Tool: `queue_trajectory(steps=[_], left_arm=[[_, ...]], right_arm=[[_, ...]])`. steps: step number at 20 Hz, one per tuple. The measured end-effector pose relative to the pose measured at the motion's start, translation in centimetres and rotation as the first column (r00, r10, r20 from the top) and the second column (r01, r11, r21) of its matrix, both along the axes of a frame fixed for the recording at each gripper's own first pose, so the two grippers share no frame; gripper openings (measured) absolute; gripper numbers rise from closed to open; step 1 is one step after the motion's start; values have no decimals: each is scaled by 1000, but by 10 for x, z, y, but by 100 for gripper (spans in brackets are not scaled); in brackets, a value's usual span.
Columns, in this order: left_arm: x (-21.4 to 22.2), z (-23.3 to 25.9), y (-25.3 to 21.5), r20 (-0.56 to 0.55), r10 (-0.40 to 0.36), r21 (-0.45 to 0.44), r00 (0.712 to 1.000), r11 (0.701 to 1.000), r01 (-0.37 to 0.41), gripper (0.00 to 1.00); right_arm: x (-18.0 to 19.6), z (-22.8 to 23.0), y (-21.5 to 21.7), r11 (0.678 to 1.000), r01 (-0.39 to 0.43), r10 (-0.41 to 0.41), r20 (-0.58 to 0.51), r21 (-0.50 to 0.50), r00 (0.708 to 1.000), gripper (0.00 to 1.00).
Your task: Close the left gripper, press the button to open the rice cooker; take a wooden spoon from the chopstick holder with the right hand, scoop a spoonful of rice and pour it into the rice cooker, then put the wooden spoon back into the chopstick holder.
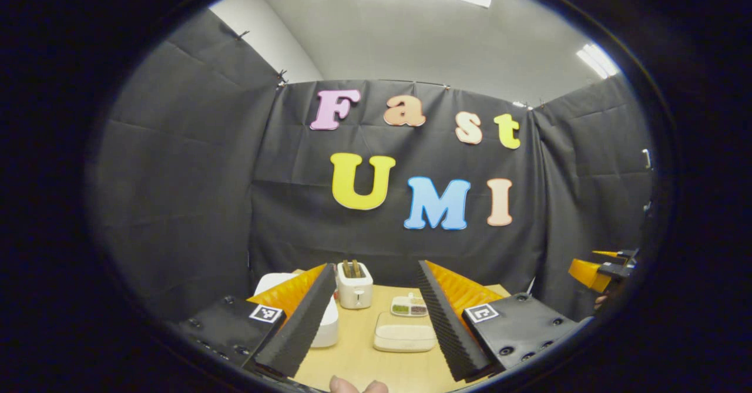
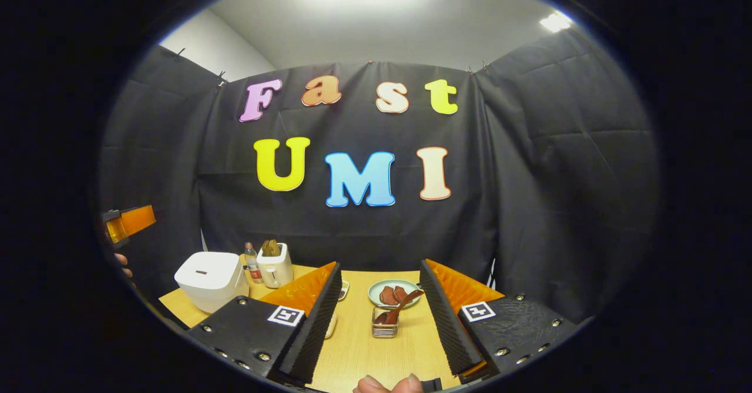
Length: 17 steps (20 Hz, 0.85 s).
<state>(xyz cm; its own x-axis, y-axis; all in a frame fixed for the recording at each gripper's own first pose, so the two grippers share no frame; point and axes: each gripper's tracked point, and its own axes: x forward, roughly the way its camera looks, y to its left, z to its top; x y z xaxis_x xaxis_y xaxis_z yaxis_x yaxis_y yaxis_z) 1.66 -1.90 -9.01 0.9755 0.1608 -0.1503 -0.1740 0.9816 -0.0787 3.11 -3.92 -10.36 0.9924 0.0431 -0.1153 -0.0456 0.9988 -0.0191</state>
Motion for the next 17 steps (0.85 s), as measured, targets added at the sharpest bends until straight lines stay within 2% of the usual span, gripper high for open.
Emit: queue_trajectory(steps=[3, 7, 9, 11, 12, 14, 15, 16, 17], left_arm=[[0, 10, 5, -19, -43, 46, 999, 998, 44, 94], [2, 4, 19, -38, -89, -23, 995, 996, 88, 94], [4, -8, 32, -63, -105, -43, 992, 994, 102, 94], [9, -11, 43, -55, -122, -41, 991, 992, 120, 94], [10, -12, 46, -59, -130, -37, 990, 991, 128, 97], [13, -11, 51, -57, -137, -33, 989, 990, 136, 94], [15, -6, 51, -44, -142, -33, 989, 989, 141, 100], [17, -2, 49, -38, -147, -34, 988, 989, 146, 94], [18, 0, 49, -38, -148, -35, 988, 989, 147, 94]], right_arm=[[-9, 18, -5, 997, 70, -69, 34, -18, 997, 82], [-21, 27, 11, 991, 113, -109, 71, -65, 992, 82], [-24, 23, 26, 991, 123, -120, 62, -51, 991, 83], [-29, 28, 35, 987, 134, -128, 77, -83, 989, 83], [-32, 31, 39, 985, 135, -126, 85, -104, 988, 83], [-35, 37, 58, 987, 105, -92, 101, -126, 991, 88], [-33, 40, 61, 986, 104, -91, 101, -128, 991, 92], [-32, 38, 64, 987, 103, -92, 88, -126, 992, 96], [-31, 37, 70, 989, 86, -77, 76, -121, 994, 97]])
